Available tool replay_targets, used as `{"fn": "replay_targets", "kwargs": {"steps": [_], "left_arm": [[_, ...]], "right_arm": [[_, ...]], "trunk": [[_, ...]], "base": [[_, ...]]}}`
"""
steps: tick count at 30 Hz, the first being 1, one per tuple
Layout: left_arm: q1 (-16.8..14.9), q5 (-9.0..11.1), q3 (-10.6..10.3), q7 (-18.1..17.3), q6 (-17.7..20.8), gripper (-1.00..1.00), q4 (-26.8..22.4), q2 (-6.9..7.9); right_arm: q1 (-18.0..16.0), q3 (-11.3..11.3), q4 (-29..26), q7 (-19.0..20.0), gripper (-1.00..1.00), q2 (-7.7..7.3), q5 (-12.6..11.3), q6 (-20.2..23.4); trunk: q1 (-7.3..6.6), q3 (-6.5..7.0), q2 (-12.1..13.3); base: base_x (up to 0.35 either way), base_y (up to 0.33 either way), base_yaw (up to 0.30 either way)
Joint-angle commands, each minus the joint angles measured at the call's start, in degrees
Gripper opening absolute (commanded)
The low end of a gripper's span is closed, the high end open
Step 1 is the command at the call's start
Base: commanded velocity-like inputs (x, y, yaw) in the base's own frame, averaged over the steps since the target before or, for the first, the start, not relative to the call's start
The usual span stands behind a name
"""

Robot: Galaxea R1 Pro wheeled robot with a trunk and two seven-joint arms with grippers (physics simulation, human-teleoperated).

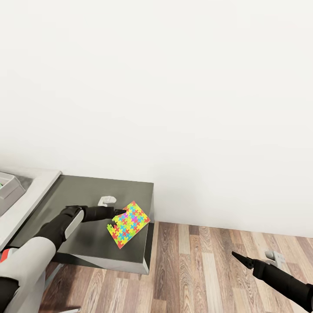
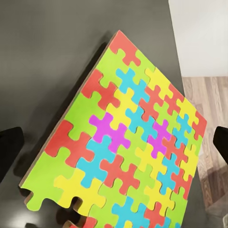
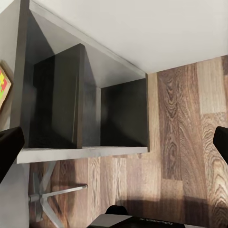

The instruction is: Put all the toys in the child's room - the three board games (two on the bed and one on the table), the two jigsaw puzzles on the table, and the tennis ball on the table - inside the toy box on the table in the child's room.

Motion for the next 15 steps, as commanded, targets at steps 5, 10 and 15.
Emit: {"fn": "replay_targets", "kwargs": {"steps": [5, 10, 15], "left_arm": [[-0.05, 0.57, -0.39, 0.13, 0.42, 1.00, 0.49, -0.85], [-0.05, 0.47, -0.38, 0.13, 0.36, 1.00, 2.03, -1.39], [-0.05, 0.42, -0.38, 0.12, 0.34, 1.00, 2.43, -1.58]], "right_arm": [[-0.04, -0.06, -0.02, 0.13, 1.00, 0.03, -0.13, 0.32], [-0.04, -0.06, -0.02, 0.18, 1.00, -0.04, -0.26, 0.32], [-0.04, -0.06, -0.02, 0.13, 1.00, -0.11, -0.74, 0.32]], "trunk": [[0.03, -0.09, -0.10], [0.03, -0.09, -0.10], [0.03, -0.09, -0.10]], "base": [[0.000, 0.000, 0.000], [0.000, 0.000, 0.000], [0.000, 0.000, 0.000]]}}
